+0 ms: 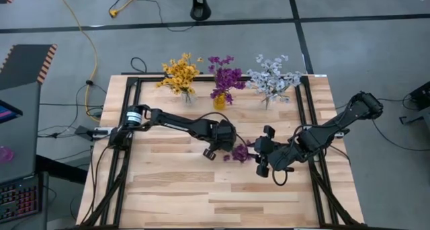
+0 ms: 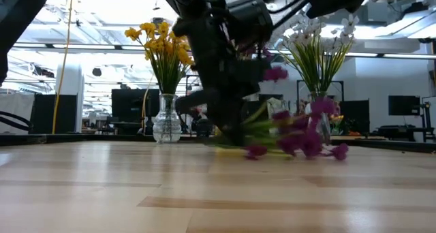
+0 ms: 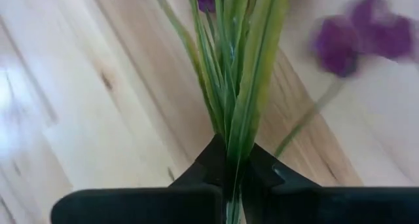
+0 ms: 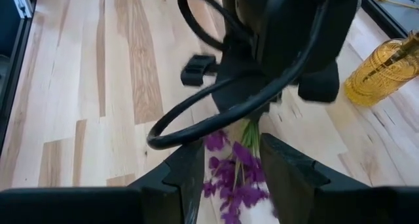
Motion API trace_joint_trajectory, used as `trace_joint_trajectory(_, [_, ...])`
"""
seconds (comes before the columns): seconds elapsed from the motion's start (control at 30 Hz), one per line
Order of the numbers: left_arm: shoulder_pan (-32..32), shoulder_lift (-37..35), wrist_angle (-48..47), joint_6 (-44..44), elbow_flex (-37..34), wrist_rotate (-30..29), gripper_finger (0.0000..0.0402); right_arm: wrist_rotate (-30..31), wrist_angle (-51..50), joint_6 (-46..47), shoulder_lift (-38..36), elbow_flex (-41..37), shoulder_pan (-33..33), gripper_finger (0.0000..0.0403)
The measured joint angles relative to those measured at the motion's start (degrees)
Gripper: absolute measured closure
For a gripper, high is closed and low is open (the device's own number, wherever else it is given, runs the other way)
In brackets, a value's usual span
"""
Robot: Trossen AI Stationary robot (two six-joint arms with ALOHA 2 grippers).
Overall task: Sort flowers into vase by color
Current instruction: Put the purple flowers into the yellow vase
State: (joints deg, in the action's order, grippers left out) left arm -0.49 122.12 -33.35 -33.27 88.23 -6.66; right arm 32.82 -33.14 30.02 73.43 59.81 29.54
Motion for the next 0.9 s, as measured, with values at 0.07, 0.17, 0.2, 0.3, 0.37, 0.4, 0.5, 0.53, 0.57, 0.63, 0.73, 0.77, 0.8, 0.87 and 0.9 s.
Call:
trace_joint_trajectory(0.07, [0.0, -1.4, -2.8, 1.9, 0.0, 0.3, 0.0398, 0.0, 0.1, 0.0, 0.0, 0.0, 0.0, 0.0227])
trace_joint_trajectory(0.17, [0.0, -4.4, -6.1, 4.3, -0.5, 4.0, 0.0399, 0.0, 0.3, 0.0, 0.0, 0.0, -0.1, 0.0227])
trace_joint_trajectory(0.2, [-0.1, -5.7, -6.5, 5.2, -1.0, 5.8, 0.0399, 0.0, 0.4, 0.0, 0.0, 0.0, -0.1, 0.0227])
trace_joint_trajectory(0.3, [-0.4, -10.3, -6.4, 7.8, -3.0, 8.8, 0.0400, 0.0, 0.3, 0.0, 0.0, 0.0, -0.1, 0.0227])
trace_joint_trajectory(0.37, [-0.5, -13.7, -6.4, 9.8, -4.6, 8.2, 0.0400, 0.0, 0.4, 0.0, 0.0, 0.0, -0.1, 0.0224])
trace_joint_trajectory(0.4, [-0.7, -15.5, -6.2, 10.7, -5.7, 7.6, 0.0401, 0.0, 0.5, 0.0, 0.0, 0.0, -0.1, 0.0220])
trace_joint_trajectory(0.5, [-0.9, -21.6, -3.4, 13.4, -10.5, 7.2, 0.0401, 0.0, 0.7, 0.0, 0.0, 0.0, -0.1, 0.0199])
trace_joint_trajectory(0.53, [-1.0, -23.9, -1.8, 14.6, -12.6, 6.9, 0.0401, 0.0, 0.8, 0.0, 0.0, 0.0, -0.2, 0.0189])
trace_joint_trajectory(0.57, [-1.1, -26.3, -0.2, 15.8, -14.7, 6.5, 0.0401, 0.0, 0.9, 0.0, 0.0, 0.0, -0.4, 0.0178])
trace_joint_trajectory(0.63, [-1.5, -31.2, 3.8, 18.3, -19.5, 4.5, 0.0401, 0.0, 1.8, 0.0, 0.0, 0.0, -0.8, 0.0156])
trace_joint_trajectory(0.73, [-1.7, -38.1, 10.7, 21.9, -26.8, 1.4, 0.0401, 0.0, 4.2, 0.0, 0.0, 0.0, -2.0, 0.0131])
trace_joint_trajectory(0.77, [-1.8, -40.5, 13.2, 23.0, -29.2, 0.6, 0.0401, 0.0, 5.0, 0.0, 0.0, 0.0, -2.5, 0.0125])
trace_joint_trajectory(0.8, [-1.9, -42.8, 15.4, 24.0, -31.2, -0.2, 0.0401, 0.0, 6.0, 0.0, 0.0, 0.0, -3.1, 0.0122])
trace_joint_trajectory(0.87, [-2.0, -47.1, 19.6, 26.0, -34.7, -1.6, 0.0401, 0.1, 6.9, 0.0, 0.0, 0.0, -4.2, 0.0118])
trace_joint_trajectory(0.9, [-2.1, -49.1, 20.9, 26.8, -36.3, -2.5, 0.0401, 0.1, 7.2, 0.0, 0.0, 0.0, -4.7, 0.0118])
